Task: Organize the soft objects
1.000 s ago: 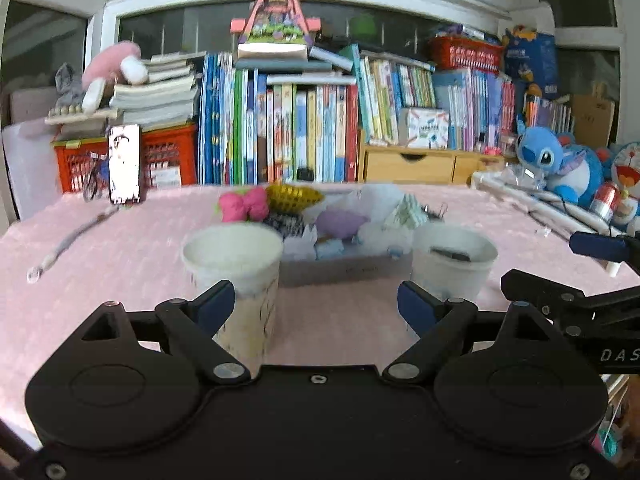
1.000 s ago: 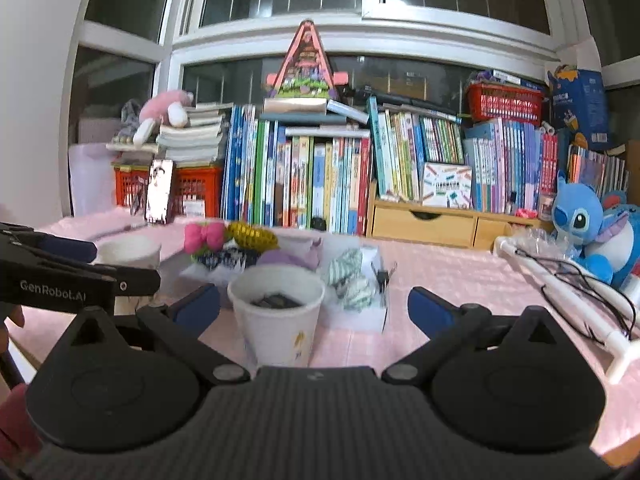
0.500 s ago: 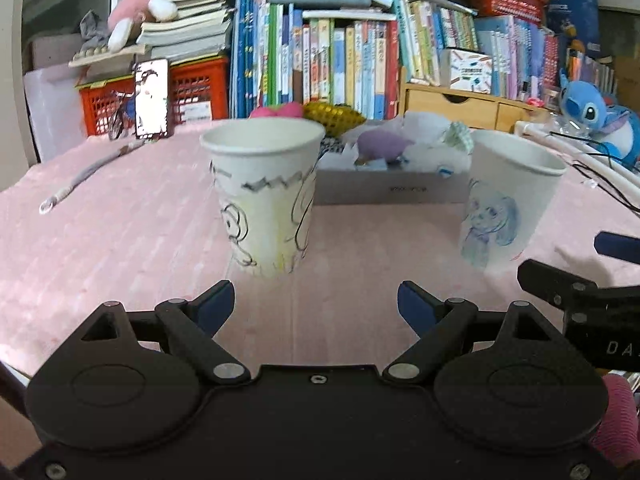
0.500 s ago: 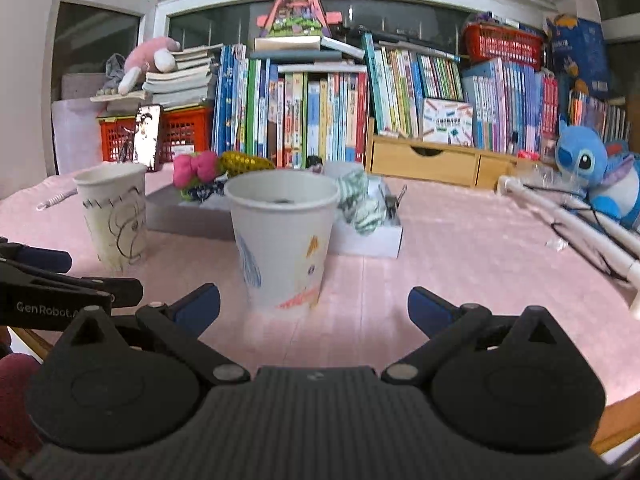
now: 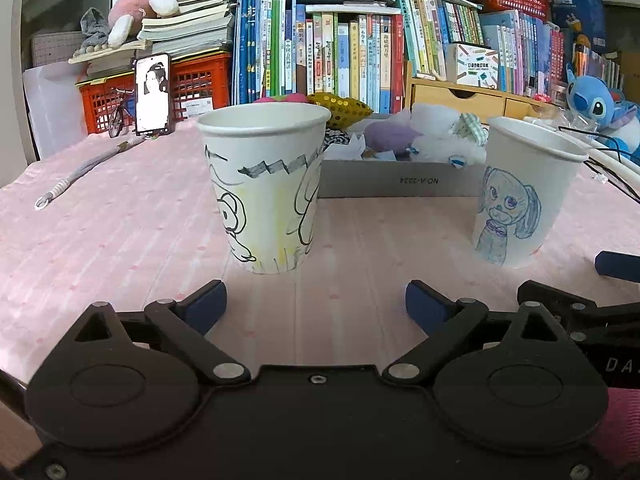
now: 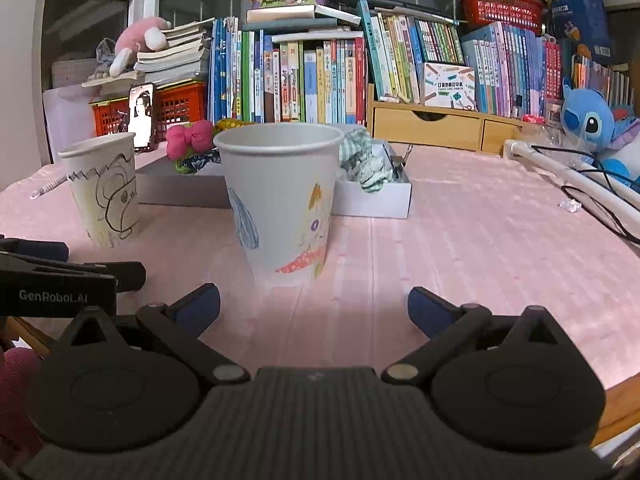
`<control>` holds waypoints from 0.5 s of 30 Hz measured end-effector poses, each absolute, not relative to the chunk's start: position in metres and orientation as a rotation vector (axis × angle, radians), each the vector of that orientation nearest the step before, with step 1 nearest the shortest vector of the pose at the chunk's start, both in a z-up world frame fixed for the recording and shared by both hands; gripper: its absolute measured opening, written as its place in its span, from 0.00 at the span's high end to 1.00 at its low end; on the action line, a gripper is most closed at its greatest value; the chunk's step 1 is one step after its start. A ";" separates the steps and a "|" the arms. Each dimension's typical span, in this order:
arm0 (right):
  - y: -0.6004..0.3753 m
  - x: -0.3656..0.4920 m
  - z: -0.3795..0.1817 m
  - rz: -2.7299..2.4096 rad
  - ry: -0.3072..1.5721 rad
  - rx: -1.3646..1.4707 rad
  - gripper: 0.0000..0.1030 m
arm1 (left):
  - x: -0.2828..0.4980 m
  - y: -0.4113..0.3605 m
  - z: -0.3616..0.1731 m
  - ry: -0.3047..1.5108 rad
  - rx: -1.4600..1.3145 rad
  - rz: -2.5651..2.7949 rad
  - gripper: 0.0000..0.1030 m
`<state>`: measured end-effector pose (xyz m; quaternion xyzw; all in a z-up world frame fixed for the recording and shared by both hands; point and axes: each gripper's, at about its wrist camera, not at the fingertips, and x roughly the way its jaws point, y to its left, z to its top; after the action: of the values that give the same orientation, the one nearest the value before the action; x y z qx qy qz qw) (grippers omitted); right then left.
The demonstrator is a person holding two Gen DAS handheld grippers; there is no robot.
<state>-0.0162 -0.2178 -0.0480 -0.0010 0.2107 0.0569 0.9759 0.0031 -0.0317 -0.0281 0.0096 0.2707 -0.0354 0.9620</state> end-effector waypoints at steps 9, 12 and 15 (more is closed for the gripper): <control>-0.216 -0.015 -0.053 0.116 0.425 -0.011 0.00 | 0.006 -0.031 -0.031 0.543 0.022 -0.084 0.00; -0.217 -0.015 -0.053 0.120 0.423 -0.012 0.00 | 0.005 -0.030 -0.031 0.541 0.023 -0.088 0.00; -0.217 -0.015 -0.053 0.122 0.421 -0.013 0.00 | 0.006 -0.030 -0.031 0.541 0.025 -0.093 0.00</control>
<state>-0.0153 -0.2168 -0.0531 -0.0063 0.2088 0.0605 0.9761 0.0061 -0.0297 -0.0313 0.0122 0.2673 -0.0461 0.9624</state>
